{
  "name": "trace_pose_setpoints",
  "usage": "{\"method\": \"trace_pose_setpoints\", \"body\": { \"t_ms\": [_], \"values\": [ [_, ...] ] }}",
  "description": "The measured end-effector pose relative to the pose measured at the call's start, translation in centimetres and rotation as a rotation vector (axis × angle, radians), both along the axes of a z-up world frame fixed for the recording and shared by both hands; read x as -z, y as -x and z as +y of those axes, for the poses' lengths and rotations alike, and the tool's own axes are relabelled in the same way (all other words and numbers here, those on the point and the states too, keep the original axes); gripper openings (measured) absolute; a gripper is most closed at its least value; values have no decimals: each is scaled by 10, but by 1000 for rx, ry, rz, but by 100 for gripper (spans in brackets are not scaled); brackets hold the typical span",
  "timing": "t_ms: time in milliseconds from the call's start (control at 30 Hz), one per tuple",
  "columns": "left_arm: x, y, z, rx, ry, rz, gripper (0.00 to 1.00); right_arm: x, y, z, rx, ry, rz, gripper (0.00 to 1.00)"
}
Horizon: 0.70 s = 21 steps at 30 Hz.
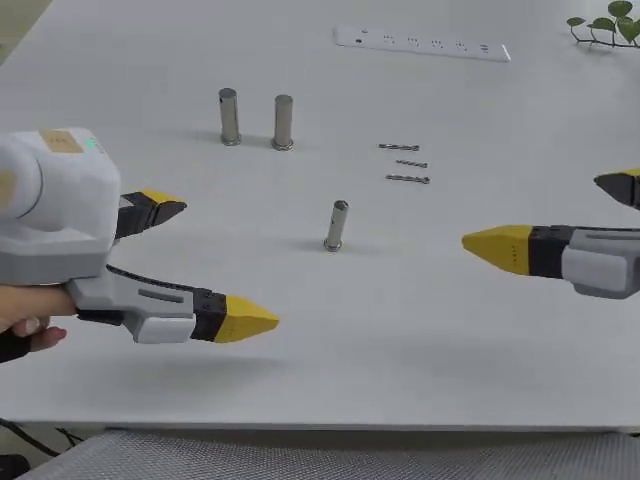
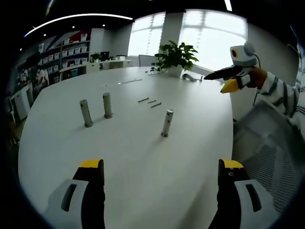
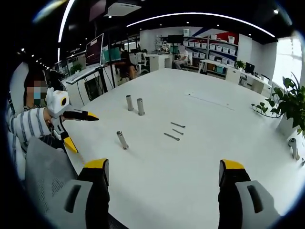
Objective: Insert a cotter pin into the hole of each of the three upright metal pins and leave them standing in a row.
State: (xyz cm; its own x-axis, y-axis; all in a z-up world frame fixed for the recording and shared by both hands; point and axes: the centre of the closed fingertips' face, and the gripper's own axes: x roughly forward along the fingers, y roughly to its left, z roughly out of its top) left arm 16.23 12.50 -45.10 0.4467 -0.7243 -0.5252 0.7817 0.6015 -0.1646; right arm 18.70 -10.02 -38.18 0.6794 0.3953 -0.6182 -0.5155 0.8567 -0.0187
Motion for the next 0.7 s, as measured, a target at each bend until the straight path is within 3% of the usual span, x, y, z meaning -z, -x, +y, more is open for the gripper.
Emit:
{"method": "trace_pose_setpoints", "body": {
  "t_ms": [133,200,333,533,700],
  "values": [
    [-2,3,-1,-9,13,2,99,-4,-9,-6,-21,43,-12,93],
    [-2,4,-2,-11,13,0,99,-10,-17,-7,-64,80,-48,92],
    [-2,5,-1,-17,18,-3,99,-13,-28,-15,-112,184,-59,90],
    [-4,8,1,-25,22,0,99,-12,-38,-13,-179,214,-20,83],
    [-7,7,3,-42,31,-9,99,-7,-44,-12,-269,322,14,76]
  ]
}}
